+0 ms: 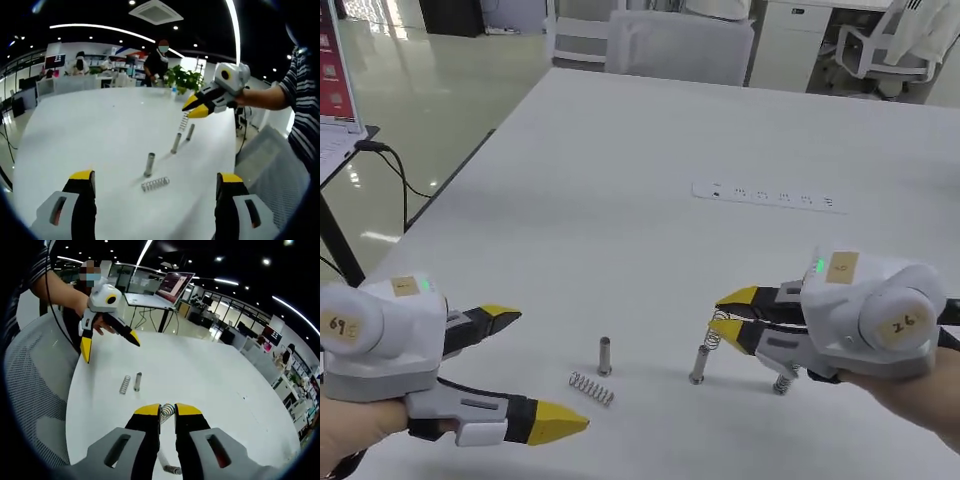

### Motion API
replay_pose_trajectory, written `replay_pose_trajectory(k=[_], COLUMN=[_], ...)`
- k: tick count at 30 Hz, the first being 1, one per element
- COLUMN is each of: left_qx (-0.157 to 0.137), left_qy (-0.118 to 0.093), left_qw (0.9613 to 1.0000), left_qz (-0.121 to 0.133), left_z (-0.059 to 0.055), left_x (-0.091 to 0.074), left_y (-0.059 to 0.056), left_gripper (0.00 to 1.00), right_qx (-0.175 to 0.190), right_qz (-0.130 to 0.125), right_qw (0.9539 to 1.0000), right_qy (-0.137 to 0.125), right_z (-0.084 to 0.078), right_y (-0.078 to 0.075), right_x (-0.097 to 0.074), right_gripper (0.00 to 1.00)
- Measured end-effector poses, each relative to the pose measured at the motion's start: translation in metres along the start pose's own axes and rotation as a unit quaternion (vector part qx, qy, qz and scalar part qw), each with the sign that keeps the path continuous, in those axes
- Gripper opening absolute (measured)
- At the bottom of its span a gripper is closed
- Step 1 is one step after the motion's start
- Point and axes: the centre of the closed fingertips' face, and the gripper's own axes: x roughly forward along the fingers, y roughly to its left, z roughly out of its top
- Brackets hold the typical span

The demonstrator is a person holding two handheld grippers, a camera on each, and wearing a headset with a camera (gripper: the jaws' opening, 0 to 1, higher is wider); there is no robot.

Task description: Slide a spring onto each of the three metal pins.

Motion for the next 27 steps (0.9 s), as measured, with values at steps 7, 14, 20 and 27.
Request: replay_pose_trajectory(k=[7, 14, 20, 27], left_qx=[-0.005, -0.008, -0.01, 0.001], left_qy=[-0.003, -0.006, -0.005, -0.003], left_qw=[1.0, 0.9999, 0.9999, 0.9999], left_qz=[0.003, 0.008, 0.008, 0.016], left_z=[-0.001, -0.003, -0.004, -0.004], left_x=[-0.002, -0.005, -0.005, -0.005], left_y=[0.001, 0.003, 0.002, 0.001], left_gripper=[0.98, 0.97, 0.97, 0.92], right_qx=[0.001, 0.0, -0.001, -0.003], right_qz=[0.004, 0.006, 0.009, 0.011], right_qw=[1.0, 0.9999, 0.9997, 0.9991], right_qy=[0.007, 0.016, 0.023, 0.041], right_z=[-0.004, -0.011, -0.02, -0.033], right_y=[0.002, 0.005, 0.009, 0.015], right_x=[0.006, 0.01, 0.014, 0.023], right_gripper=[0.08, 0.08, 0.08, 0.08])
